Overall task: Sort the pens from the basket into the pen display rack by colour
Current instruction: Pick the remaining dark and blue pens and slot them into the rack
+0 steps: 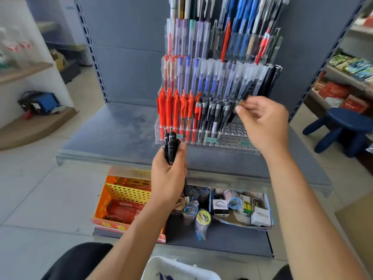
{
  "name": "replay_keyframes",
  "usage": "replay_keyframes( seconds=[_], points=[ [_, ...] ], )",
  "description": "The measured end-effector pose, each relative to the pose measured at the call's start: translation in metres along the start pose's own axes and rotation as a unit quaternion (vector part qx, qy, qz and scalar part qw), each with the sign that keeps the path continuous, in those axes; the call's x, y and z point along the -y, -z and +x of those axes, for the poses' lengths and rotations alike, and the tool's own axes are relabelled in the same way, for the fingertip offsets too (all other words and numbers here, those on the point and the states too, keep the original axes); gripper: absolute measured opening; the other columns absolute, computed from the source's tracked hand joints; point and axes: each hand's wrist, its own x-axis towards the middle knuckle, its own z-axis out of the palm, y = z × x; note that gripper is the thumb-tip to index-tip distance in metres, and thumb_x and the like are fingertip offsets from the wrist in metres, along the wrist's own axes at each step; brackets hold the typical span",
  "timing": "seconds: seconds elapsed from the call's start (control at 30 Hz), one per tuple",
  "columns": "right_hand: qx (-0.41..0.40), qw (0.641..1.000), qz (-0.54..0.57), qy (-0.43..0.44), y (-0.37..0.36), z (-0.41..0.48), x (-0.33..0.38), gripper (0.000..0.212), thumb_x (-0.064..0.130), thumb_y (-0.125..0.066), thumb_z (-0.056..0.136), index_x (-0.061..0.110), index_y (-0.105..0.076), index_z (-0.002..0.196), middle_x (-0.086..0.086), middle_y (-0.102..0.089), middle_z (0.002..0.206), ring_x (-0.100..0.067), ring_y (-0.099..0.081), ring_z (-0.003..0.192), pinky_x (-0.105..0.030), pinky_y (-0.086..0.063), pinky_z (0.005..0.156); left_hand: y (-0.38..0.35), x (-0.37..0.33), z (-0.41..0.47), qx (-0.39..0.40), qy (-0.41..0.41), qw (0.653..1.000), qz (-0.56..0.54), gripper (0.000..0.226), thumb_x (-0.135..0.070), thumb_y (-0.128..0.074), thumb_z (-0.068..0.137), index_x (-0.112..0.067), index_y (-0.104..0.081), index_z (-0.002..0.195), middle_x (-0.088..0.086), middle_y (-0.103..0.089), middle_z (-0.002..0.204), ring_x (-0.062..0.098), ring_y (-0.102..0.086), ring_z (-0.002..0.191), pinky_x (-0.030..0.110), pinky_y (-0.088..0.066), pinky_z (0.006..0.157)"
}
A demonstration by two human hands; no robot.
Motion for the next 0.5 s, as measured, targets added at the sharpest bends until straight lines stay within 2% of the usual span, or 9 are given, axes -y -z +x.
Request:
replay_keyframes(
  seconds=[0.13, 0.17, 0.23, 0.33, 0.4, 0.5],
  points=[
    [0.018, 1.000, -0.016, -0.001, -0.014, -0.001, -0.008, 0.030, 0.012, -0.073, 0.091, 0.009, -0.071, 0.120, 0.015, -0.068, 0.094, 0.012, -0.063, 0.083, -0.005, -0.051, 0.081, -0.003, 0.001, 0.001, -0.018, -0.019, 0.999, 0.019, 0.042, -0.036, -0.053, 0.103, 0.001, -0.052, 0.083, 0.007, -0.057, 0.063, 0.012, -0.050, 0.054, 0.020, -0.041, 0.051],
    [0.020, 1.000, -0.021, -0.003, -0.015, 0.000, -0.007, 0.027, 0.011, -0.073, 0.091, 0.010, -0.072, 0.118, 0.018, -0.067, 0.091, 0.013, -0.063, 0.081, -0.004, -0.051, 0.080, -0.004, 0.001, 0.000, -0.018, -0.019, 0.999, 0.018, 0.042, -0.036, -0.053, 0.103, 0.001, -0.051, 0.083, 0.008, -0.056, 0.064, 0.012, -0.049, 0.054, 0.020, -0.041, 0.051],
    [0.035, 0.999, -0.034, -0.006, -0.018, 0.000, -0.008, 0.020, 0.011, -0.072, 0.090, 0.015, -0.075, 0.109, 0.024, -0.065, 0.084, 0.013, -0.063, 0.077, -0.011, -0.055, 0.080, -0.007, 0.001, -0.002, -0.018, -0.019, 1.000, 0.014, 0.043, -0.036, -0.054, 0.102, 0.003, -0.049, 0.084, 0.008, -0.051, 0.064, 0.013, -0.046, 0.054, 0.021, -0.038, 0.050],
    [0.051, 0.996, -0.063, -0.021, -0.022, -0.002, -0.010, 0.015, 0.016, -0.072, 0.089, 0.020, -0.078, 0.103, 0.022, -0.068, 0.083, 0.005, -0.067, 0.081, -0.027, -0.059, 0.083, -0.009, -0.001, -0.003, -0.010, -0.018, 1.000, 0.013, 0.043, -0.037, -0.055, 0.102, -0.001, -0.045, 0.082, 0.005, -0.045, 0.064, 0.015, -0.040, 0.056, 0.025, -0.033, 0.050],
    [0.043, 0.995, -0.084, -0.034, -0.023, -0.001, -0.010, 0.016, 0.020, -0.072, 0.088, 0.022, -0.079, 0.103, 0.019, -0.071, 0.086, -0.003, -0.069, 0.088, -0.035, -0.059, 0.087, -0.009, -0.001, -0.003, -0.005, -0.019, 1.000, 0.016, 0.041, -0.039, -0.055, 0.102, -0.009, -0.042, 0.076, 0.003, -0.040, 0.062, 0.014, -0.037, 0.056, 0.025, -0.031, 0.050],
    [0.039, 0.991, -0.116, -0.047, -0.025, 0.002, -0.009, 0.013, 0.025, -0.072, 0.087, 0.026, -0.079, 0.098, 0.024, -0.064, 0.075, -0.010, -0.070, 0.089, -0.044, -0.054, 0.096, -0.009, -0.002, -0.003, -0.006, -0.022, 0.999, 0.023, 0.040, -0.037, -0.055, 0.102, -0.014, -0.038, 0.073, -0.002, -0.035, 0.058, 0.010, -0.033, 0.053, 0.020, -0.029, 0.048]
  ],
)
